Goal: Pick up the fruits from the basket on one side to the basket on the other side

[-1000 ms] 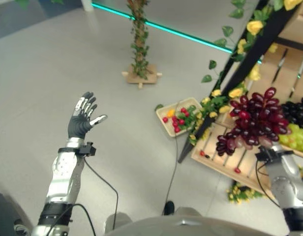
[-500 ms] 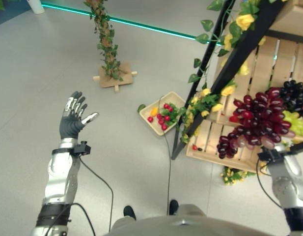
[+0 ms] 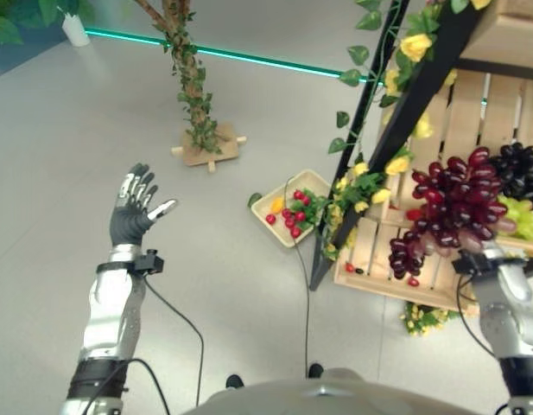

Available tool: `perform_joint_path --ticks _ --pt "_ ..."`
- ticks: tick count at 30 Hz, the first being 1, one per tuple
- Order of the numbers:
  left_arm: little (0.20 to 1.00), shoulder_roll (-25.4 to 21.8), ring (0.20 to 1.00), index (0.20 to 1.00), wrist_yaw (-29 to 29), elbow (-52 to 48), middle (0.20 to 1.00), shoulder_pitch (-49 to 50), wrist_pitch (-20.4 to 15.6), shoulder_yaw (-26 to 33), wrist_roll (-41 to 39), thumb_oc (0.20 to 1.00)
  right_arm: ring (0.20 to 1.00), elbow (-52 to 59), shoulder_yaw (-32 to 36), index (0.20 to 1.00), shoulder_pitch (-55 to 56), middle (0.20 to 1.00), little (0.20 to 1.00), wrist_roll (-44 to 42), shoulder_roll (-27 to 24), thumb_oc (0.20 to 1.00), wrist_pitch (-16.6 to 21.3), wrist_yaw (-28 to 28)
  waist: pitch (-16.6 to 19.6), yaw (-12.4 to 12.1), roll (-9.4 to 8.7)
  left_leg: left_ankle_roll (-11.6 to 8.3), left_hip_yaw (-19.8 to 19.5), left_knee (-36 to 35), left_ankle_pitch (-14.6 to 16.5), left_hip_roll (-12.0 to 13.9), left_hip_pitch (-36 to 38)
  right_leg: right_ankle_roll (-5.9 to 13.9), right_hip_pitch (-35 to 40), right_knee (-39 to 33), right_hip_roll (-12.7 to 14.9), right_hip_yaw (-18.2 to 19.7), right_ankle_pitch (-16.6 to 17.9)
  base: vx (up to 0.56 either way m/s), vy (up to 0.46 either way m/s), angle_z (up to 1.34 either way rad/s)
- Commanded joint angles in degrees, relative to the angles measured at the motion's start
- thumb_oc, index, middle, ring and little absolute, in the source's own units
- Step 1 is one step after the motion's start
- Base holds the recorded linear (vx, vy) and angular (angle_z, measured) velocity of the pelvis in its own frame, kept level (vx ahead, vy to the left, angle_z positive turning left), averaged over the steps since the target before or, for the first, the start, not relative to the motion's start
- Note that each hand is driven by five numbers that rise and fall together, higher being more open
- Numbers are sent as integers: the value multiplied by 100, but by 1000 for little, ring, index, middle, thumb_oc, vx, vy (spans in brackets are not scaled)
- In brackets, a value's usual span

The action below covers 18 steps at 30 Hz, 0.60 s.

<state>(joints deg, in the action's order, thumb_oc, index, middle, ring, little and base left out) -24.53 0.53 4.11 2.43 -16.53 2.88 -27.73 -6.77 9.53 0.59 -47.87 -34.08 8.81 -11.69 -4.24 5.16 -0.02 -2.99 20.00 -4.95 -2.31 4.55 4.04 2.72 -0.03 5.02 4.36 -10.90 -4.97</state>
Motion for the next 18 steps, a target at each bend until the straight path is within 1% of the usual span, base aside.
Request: perform_joint_path --ticks 1,4,5,7,8,11,12,18 --pt "1000 -337 1000 1000 8 24 1000 -222 -85 -64 141 1000 200 -536 22 200 -1210 200 200 159 -519 200 568 558 41 -110 -339 32 -46 500 520 -120 16 429 126 -11 173 -334 133 11 -14 19" --pt "1000 -389 1000 1000 0 36 1000 -225 -38 -217 91 1000 200 -912 -161 200 -1817 200 200 213 -803 200 579 858 20 -182 -347 33 -93 524 519 -123 -33 418 114 3 185 -370 132 6 -5 13" --pt "1000 -382 1000 1000 -1 37 1000 -232 -37 -211 90 1000 200 -938 -179 200 -1850 200 200 210 -815 200 585 859 14 -176 -339 33 -94 524 519 -124 -35 418 113 2 185 -371 132 5 6 6" --pt "1000 -430 1000 1000 2 48 1000 -232 -6 -311 42 1000 200 -1227 -323 200 -2319 200 200 237 -1047 200 604 1047 18 -240 -342 28 -124 508 504 -133 -47 413 125 -30 181 -406 133 8 6 7" --pt "1000 -467 1000 1000 -7 76 1000 -236 12 -393 13 1000 200 -1552 -518 200 -2831 200 200 282 -1306 200 578 1198 26 -277 -352 23 -134 487 492 -136 -48 415 140 -68 178 -443 141 6 4 12" --pt "1000 -511 1000 1000 2 92 1000 -225 28 -478 -8 1000 200 -1907 -733 200 -3339 200 200 293 -1564 200 559 1324 26 -311 -368 16 -156 462 474 -139 -46 403 164 -99 166 -474 139 4 1 8" --pt "1000 -527 1000 1000 -9 100 1000 -211 60 -527 -47 1000 200 -2405 -968 200 -3904 200 200 303 -1734 200 533 1469 39 -354 -384 12 -171 449 468 -144 -40 391 190 -117 158 -512 139 7 1 7" --pt "1000 -604 1000 1000 -46 149 1000 -169 147 -600 -81 1000 200 -3773 -1901 200 -5608 200 200 521 -2012 200 309 1758 35 -427 -423 -3 -207 425 445 -144 -16 371 231 -160 125 -540 148 6 -2 10"
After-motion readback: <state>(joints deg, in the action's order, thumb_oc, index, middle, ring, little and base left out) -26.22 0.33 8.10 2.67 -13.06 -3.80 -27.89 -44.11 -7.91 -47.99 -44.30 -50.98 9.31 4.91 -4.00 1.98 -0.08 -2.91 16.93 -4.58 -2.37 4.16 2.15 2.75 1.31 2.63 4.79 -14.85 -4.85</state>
